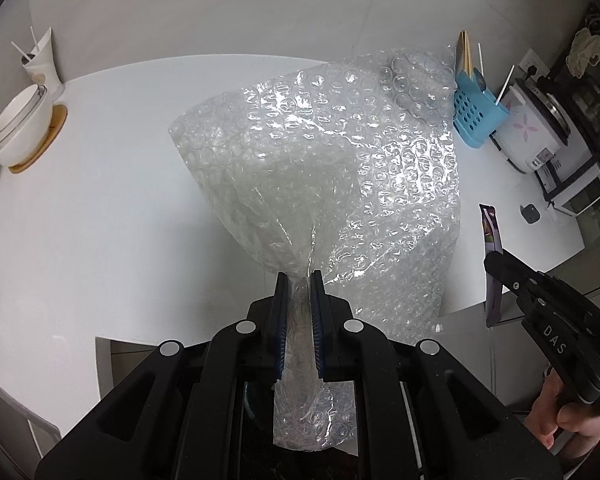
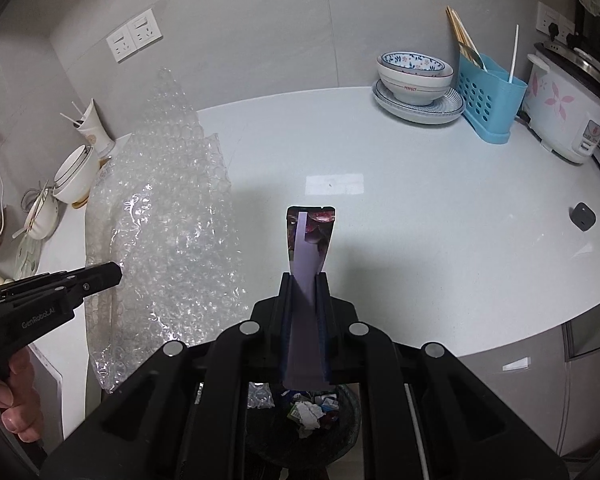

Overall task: Collect trash
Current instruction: 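Lift the bubble wrap with the left tool while the right tool lifts the purple wrapper, then carry the bubble wrap and purple wrapper down over the trash bin with both tools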

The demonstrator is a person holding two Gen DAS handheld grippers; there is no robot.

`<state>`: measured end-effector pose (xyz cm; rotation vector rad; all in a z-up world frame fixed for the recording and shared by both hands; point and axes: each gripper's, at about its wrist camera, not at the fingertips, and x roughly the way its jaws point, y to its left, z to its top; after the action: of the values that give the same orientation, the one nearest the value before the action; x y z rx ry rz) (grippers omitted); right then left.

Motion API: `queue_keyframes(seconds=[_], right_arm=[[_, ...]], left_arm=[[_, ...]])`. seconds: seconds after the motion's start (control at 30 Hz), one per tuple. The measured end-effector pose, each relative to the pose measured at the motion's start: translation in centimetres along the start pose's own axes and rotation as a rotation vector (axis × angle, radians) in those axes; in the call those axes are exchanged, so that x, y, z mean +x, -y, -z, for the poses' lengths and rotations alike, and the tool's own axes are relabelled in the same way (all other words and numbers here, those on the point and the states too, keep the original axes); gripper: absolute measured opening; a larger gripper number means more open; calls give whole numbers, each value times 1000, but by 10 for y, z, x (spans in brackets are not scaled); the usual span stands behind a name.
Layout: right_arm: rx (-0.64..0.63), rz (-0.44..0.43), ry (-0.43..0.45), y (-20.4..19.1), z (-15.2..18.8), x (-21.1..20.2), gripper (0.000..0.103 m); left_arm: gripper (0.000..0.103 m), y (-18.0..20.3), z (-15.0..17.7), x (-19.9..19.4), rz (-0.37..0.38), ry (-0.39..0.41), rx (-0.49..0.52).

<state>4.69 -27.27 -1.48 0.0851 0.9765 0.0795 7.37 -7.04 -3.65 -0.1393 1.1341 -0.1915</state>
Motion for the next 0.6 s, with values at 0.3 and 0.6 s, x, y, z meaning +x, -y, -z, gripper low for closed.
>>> queue_keyframes(seconds=[0.3,0.6], right_arm=[[-12,-7,-7,-2,33,-8,11],[-30,-20,-42,-7,69,-6,11]], left_arm=[[10,-5,38,-7,5,-13,-11],[10,-11,82,-1,0,-52,-23]])
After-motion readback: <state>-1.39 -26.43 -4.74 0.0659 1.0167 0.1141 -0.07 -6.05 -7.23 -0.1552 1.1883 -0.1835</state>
